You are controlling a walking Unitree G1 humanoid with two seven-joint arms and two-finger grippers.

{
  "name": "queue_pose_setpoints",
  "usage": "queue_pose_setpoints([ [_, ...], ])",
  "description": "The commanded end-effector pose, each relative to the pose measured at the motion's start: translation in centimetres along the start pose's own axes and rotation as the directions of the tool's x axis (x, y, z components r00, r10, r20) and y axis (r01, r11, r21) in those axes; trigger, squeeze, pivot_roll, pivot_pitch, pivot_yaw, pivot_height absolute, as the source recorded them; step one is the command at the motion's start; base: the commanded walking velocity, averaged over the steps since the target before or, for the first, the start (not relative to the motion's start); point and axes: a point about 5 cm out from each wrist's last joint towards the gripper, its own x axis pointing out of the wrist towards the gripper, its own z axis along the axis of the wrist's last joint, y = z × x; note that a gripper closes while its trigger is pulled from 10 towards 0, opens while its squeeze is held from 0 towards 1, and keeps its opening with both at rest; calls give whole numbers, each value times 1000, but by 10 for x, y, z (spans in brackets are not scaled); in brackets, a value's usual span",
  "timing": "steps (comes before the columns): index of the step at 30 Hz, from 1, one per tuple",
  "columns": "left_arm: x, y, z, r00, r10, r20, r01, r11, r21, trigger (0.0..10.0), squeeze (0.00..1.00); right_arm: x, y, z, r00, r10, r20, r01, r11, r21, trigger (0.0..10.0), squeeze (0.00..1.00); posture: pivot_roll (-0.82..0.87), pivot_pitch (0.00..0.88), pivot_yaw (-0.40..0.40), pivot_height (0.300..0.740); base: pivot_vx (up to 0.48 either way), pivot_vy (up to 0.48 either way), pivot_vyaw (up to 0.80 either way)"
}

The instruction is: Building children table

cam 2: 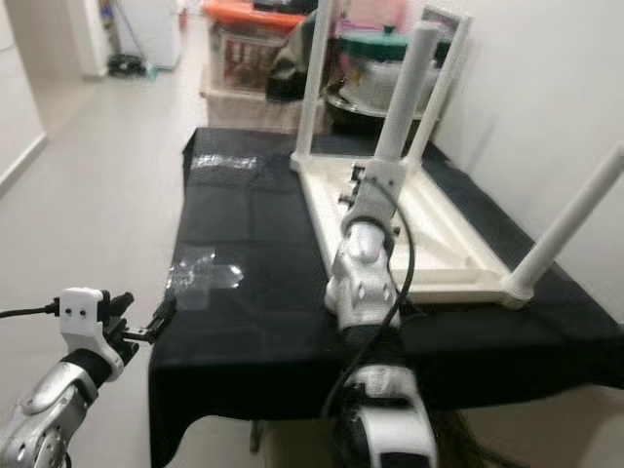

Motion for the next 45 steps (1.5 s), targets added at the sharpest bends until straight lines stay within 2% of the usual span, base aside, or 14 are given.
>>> queue_pose_setpoints([
  [1,1,-2,-2,1000,-19,-16,19,1000,2,10000,0,-14,22,-17,986,150,-74,-147,988,46,10000,1000,55,0,-98,740,0,0,0],
  [7,2,-2,-1,1000,-20,-12,20,1000,1,10000,0,5,26,15,941,339,-12,-338,941,23,10000,616,55,0,-104,740,0,0,0],
  [8,1,-2,-1,1000,-18,-11,18,1000,0,10000,0,5,32,30,834,550,41,-551,833,36,10000,0,57,0,-110,740,0,0,0],
  [11,1,-2,-1,1000,-17,-11,17,1000,-1,10000,0,2,35,40,729,679,80,-683,730,34,10000,0,56,0,-111,740,0,0,0],
  [12,1,-3,-2,1000,-16,-11,16,1000,-3,10000,0,-12,32,41,544,834,92,-836,548,-30,10000,0,55,0,-111,740,0,0,0],
  [15,2,-4,-3,1000,-17,-11,17,1000,-4,10000,0,-23,27,22,327,945,-16,-942,324,-92,10000,0,65,0,-116,740,0,0,0],
  [26,3,-2,-1,1000,-14,-7,14,1000,8,10000,0,-28,54,-8,122,982,-141,-992,115,-55,10000,0,87,0,-129,740,0,0,0],
  [32,0,-3,-4,1000,-11,-14,11,1000,7,10000,0,-18,54,-8,215,972,-93,-976,217,9,6275,0,81,0,-124,740,0,0,0],
  [33,0,-3,-4,1000,-11,-15,11,1000,7,10000,0,-13,49,-9,281,956,-79,-958,284,26,0,0,75,0,-122,740,0,0,0],
  [35,0,-3,-4,1000,-12,-16,12,1000,7,10000,0,-10,45,-10,323,944,-72,-945,326,35,0,0,75,0,-122,740,0,0,0],
  [38,2,-3,-4,1000,-16,-17,16,1000,8,10000,0,7,23,-26,637,756,-150,-763,646,16,0,0,61,0,-113,740,0,0,0],
  [39,2,-3,-4,1000,-16,-17,16,1000,8,10000,0,7,23,-26,637,756,-150,-763,646,16,0,0,61,0,-113,740,0,0,0],
  [40,2,-3,-5,1000,-17,-18,18,1000,7,10000,0,16,5,-38,809,546,-218,-566,824,-37,0,0,58,0,-112,740,0,0,0],
  [45,2,-5,-6,1000,-22,-22,22,1000,8,10000,0,6,-38,-53,978,-23,-208,-5,991,-135,0,0,56,0,-105,740,0,0,0],
])
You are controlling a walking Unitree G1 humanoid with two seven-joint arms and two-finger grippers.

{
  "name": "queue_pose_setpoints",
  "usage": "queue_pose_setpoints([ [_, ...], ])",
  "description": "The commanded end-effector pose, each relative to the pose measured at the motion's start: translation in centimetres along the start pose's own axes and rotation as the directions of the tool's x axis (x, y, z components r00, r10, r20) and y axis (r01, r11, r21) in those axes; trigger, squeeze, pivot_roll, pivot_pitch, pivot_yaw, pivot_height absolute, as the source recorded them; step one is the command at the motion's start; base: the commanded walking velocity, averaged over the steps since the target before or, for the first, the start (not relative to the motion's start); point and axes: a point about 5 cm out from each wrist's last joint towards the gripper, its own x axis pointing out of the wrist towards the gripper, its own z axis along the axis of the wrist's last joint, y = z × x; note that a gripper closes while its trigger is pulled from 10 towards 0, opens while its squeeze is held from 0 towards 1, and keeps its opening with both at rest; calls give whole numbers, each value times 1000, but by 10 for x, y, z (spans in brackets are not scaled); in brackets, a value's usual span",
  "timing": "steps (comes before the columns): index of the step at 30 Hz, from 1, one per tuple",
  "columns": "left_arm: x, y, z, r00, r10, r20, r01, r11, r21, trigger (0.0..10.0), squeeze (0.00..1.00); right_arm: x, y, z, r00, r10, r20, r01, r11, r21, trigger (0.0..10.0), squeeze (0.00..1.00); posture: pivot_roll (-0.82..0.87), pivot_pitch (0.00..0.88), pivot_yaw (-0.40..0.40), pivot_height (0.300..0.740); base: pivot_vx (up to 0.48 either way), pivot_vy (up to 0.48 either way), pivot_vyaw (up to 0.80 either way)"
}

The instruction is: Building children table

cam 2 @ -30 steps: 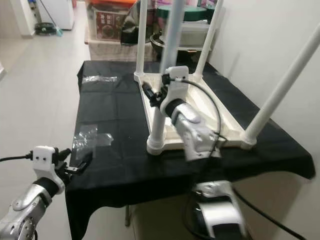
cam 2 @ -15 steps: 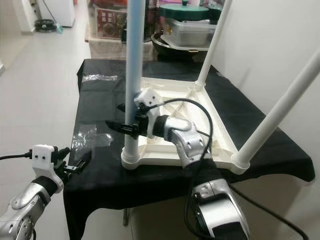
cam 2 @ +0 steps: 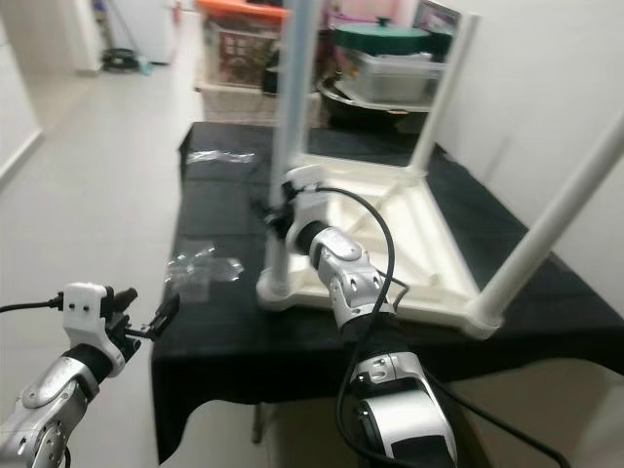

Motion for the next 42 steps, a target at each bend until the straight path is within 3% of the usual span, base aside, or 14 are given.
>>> queue_pose_setpoints([
  [1,1,-3,-4,1000,-10,-15,10,1000,2,10000,0,-13,-29,-26,960,-259,-108,255,966,-52,0,0,56,0,-105,740,0,0,0],
  [5,1,-3,-4,1000,-10,-15,10,1000,1,10000,0,-21,-22,-26,961,-257,-100,254,966,-38,0,0,55,0,-99,740,0,0,0],
  [6,1,-2,-4,1000,-15,-19,15,1000,5,10000,0,-30,10,-19,993,-97,-65,97,995,-13,10000,0,49,0,-93,740,0,0,0],
  [7,2,-1,-3,1000,-16,-20,16,1000,8,10000,0,-32,21,-12,999,-29,-31,29,1000,4,10000,1000,50,0,-93,740,0,0,0],
  [13,3,0,-1,1000,-16,-13,16,1000,9,10000,0,-21,36,18,980,186,68,-187,982,17,10000,918,54,0,-99,740,0,0,0],
  [14,3,0,-1,1000,-15,-12,15,1000,8,10000,0,-16,44,27,915,387,116,-389,921,-1,10000,0,52,0,-100,740,0,0,0],
  [19,4,-2,-2,1000,-15,-10,15,1000,5,10000,0,-29,39,26,522,850,73,-845,527,-94,10000,0,61,0,-107,740,0,0,0],
  [31,3,0,1,1000,-5,-3,5,1000,17,10000,0,-20,64,2,371,925,-79,-925,360,-125,10000,0,88,0,-120,740,0,0,0],
  [33,1,1,0,1000,-2,-5,2,1000,16,10000,0,-18,69,-4,409,910,-70,-910,402,-100,8667,0,89,0,-118,740,0,0,0],
  [34,1,1,0,1000,-1,-6,1,1000,16,10000,0,-15,70,-5,454,889,-53,-890,450,-77,3647,0,89,0,-118,740,0,0,0],
  [35,1,1,0,1000,-1,-6,1,1000,16,10000,0,-15,70,-5,454,889,-53,-890,450,-77,3647,0,89,0,-118,740,0,0,0],
  [36,0,1,0,1000,-1,-7,1,1000,16,10000,0,-12,68,-7,499,866,-41,-866,497,-50,0,0,82,0,-114,740,0,0,0],
  [40,0,1,-1,1000,-3,-11,4,1000,17,10000,0,1,50,-16,772,633,-59,-635,770,-63,0,0,73,0,-104,740,0,0,0],
  [42,1,1,-1,1000,-8,-13,8,1000,16,10000,0,6,24,-22,956,282,-86,-290,950,-113,0,0,63,0,-94,740,0,0,0],
])
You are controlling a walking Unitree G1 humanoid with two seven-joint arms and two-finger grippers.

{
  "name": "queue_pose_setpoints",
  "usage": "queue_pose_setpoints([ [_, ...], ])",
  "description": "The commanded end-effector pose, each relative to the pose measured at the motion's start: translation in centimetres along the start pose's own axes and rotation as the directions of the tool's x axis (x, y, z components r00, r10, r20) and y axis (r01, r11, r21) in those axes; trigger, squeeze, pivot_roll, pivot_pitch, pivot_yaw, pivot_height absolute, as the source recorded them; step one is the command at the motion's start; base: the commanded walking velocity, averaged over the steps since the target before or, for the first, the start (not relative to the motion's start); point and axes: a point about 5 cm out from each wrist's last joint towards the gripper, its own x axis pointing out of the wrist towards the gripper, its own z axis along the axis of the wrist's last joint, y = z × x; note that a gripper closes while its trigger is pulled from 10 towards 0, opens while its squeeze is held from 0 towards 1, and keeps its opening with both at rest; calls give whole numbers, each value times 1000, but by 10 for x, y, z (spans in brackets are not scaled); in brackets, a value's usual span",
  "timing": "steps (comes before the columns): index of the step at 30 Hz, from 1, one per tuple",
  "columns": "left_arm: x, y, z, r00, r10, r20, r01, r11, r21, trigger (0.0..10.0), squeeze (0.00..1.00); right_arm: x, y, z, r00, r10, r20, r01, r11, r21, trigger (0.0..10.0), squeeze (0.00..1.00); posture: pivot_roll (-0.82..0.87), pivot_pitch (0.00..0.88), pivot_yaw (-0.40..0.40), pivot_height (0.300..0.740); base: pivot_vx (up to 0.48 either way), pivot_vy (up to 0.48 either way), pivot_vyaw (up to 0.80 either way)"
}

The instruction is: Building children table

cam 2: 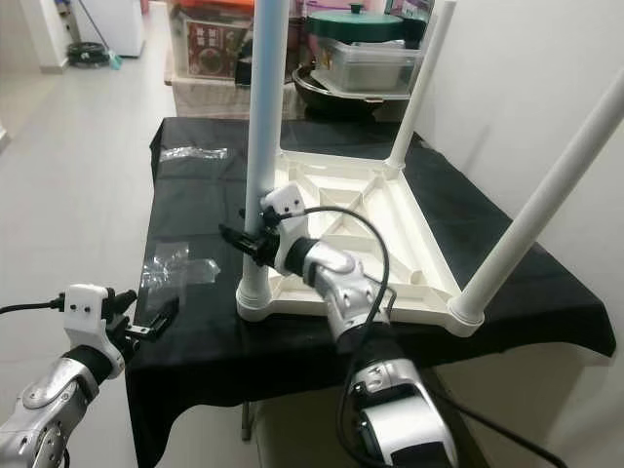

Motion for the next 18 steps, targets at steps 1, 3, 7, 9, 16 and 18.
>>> queue_pose_setpoints([
  [1,-2,0,-2,1000,-3,-10,3,1000,1,10000,0,-22,-40,-17,908,-411,-81,403,910,-97,0,0,63,0,-94,740,0,0,0],
  [3,-1,-1,-3,1000,-9,-13,9,1000,0,10000,0,-32,-38,-16,868,-493,-62,486,868,-97,0,0,51,0,-82,740,0,0,0],
  [7,1,-3,-3,1000,-21,-19,21,1000,-1,10000,0,-44,-26,-12,828,-560,-36,555,827,-84,0,0,40,0,-67,740,0,0,0],
  [9,2,-3,-3,999,-25,-21,25,1000,0,10000,0,-47,-20,-9,811,-585,-17,582,810,-78,0,0,40,0,-67,740,0,0,0],
  [16,4,-2,-1,999,-28,-18,28,1000,1,10000,0,-38,-9,6,861,-507,40,507,862,6,10000,1000,46,0,-72,740,0,0,0],
  [18,3,-1,-1,1000,-24,-15,24,1000,3,10000,0,-28,-10,28,928,-359,102,360,933,8,10000,698,51,0,-77,740,0,0,0],
])
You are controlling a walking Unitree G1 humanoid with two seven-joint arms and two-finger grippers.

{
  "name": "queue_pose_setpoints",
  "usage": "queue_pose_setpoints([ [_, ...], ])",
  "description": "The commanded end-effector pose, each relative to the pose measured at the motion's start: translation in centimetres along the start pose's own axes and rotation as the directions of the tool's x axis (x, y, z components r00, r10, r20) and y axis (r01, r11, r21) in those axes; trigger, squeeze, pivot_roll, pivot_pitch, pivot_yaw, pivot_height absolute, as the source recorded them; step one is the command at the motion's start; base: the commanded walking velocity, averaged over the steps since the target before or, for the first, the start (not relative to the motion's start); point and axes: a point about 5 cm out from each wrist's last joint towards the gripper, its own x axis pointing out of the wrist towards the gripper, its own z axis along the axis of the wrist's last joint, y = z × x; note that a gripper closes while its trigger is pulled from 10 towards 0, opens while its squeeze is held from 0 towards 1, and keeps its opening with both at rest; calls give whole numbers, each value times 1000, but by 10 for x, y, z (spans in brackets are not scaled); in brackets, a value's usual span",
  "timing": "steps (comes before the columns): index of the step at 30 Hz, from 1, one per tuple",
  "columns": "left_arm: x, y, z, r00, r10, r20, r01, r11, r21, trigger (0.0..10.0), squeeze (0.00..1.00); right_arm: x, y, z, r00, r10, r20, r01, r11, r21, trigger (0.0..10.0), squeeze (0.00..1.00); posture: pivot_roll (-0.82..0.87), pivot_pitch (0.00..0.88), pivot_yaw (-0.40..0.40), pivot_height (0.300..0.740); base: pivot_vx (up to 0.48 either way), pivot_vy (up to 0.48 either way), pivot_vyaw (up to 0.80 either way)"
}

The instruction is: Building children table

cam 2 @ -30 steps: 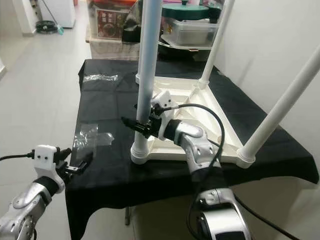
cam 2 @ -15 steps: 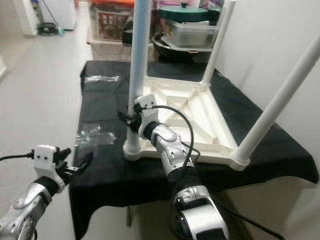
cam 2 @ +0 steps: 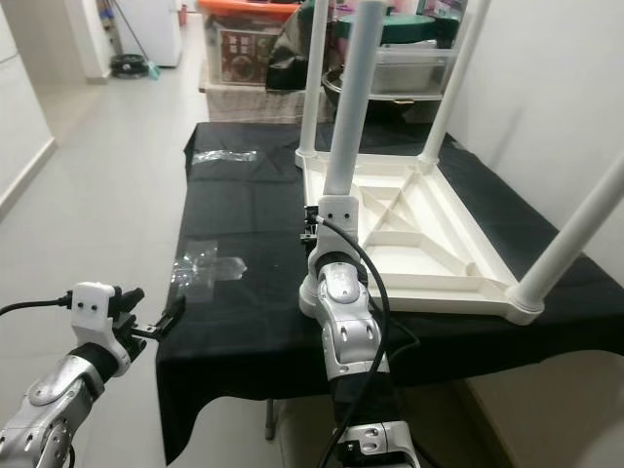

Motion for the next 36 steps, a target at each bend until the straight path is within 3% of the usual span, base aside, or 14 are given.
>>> queue_pose_setpoints([
  [1,1,1,-1,1000,-4,-12,4,1000,1,10000,0,8,6,27,988,131,87,-131,991,-11,10000,698,51,0,-77,740,0,0,0],
  [2,1,1,-1,1000,-4,-12,4,1000,1,10000,0,8,6,27,988,131,87,-131,991,-11,10000,698,51,0,-77,740,0,0,0],
  [3,0,1,-2,1000,-1,-11,1,1000,0,10000,0,11,5,37,958,268,98,-268,963,-19,10000,0,57,0,-85,740,0,0,0],
  [7,-1,2,-2,1000,6,-8,-6,1000,0,10000,0,6,-6,59,704,697,136,-686,717,-124,10000,0,69,0,-94,740,0,0,0],
  [10,-1,3,-1,1000,10,-3,-10,1000,2,10000,0,7,-11,53,615,786,70,-773,618,-141,10000,0,69,0,-94,740,0,0,0],
  [18,0,3,1,1000,12,2,-12,1000,6,10000,0,10,13,34,554,832,-19,-822,544,-169,10000,0,84,0,-104,740,0,0,0],
  [19,0,2,1,1000,12,3,-12,1000,6,10000,0,11,17,31,548,836,-25,-827,538,-164,7686,0,84,0,-106,740,0,0,0],
  [20,0,2,1,1000,13,3,-13,1000,6,10000,0,15,21,30,583,812,-20,-807,576,-132,1725,0,81,0,-103,740,0,0,0],
  [23,0,2,0,1000,13,3,-13,1000,7,10000,0,19,21,26,632,775,-29,-773,626,-105,0,0,77,0,-101,740,0,0,0],
  [24,0,2,0,1000,13,3,-13,1000,7,10000,0,19,21,26,632,775,-29,-773,626,-105,0,0,77,0,-101,740,0,0,0],
  [25,0,1,-1,1000,9,0,-9,1000,5,10000,0,28,16,14,786,616,-51,-618,786,-33,0,0,70,0,-98,740,0,0,0],
  [28,0,1,-1,1000,8,-1,-8,1000,5,10000,0,30,12,10,836,546,-61,-547,837,-13,0,0,68,0,-98,740,0,0,0],
  [30,1,0,-1,1000,5,-1,-5,1000,3,10000,0,33,-14,-1,974,213,-80,-217,975,-44,0,0,64,0,-96,740,0,0,0],
  [36,1,-1,-3,1000,-1,-8,1,1000,-2,10000,0,4,-42,-11,958,-283,-54,283,959,-4,0,0,43,0,-83,740,0,0,0],
])
